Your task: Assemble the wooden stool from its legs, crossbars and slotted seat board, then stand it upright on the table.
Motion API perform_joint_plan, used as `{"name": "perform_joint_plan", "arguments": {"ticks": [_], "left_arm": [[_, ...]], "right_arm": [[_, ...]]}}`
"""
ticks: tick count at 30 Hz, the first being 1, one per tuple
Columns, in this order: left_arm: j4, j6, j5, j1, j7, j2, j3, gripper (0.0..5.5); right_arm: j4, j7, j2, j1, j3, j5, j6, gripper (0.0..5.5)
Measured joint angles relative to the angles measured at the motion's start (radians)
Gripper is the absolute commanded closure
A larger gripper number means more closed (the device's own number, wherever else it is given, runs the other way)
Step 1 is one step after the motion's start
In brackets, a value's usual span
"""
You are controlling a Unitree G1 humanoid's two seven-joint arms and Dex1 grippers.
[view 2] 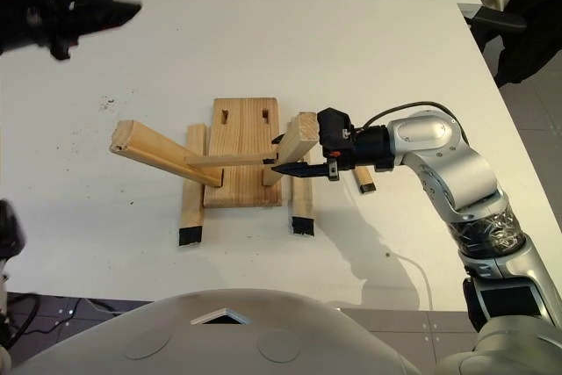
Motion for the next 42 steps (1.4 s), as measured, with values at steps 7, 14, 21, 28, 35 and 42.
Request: {"name": "perform_joint_plan", "arguments": {"ticks": [7,14,21,28,35,42], "left_arm": [[-0.135,-0.269,0.153,0.423,-0.148,0.097,-0.035,3.26],[-0.414,-0.115,0.019,0.411,-0.015,-0.011,-0.092,3.26],[-0.489,0.082,0.022,0.332,0.152,-0.052,-0.164,3.26],[-0.489,0.083,0.057,0.334,0.174,-0.057,-0.164,3.26],[-0.496,0.145,0.029,0.365,0.224,-0.092,-0.16,2.37],[-0.52,0.183,-0.042,0.396,0.289,-0.168,-0.121,1.25]], "right_arm": [[-0.043,-0.019,-0.029,0.033,-0.038,0.027,0.046,3.47],[-0.011,0.012,-0.03,-0.023,-0.01,0.026,0.057,3.47],[0.041,0.036,-0.024,-0.106,0.013,-0.019,0.073,3.47],[0.073,0.039,0.015,-0.137,0.029,-0.051,0.076,3.47],[0.032,-0.001,0.021,-0.118,0.03,-0.058,0.096,3.1],[-0.033,-0.086,0.098,-0.058,0.029,-0.047,0.124,2.34]]}}
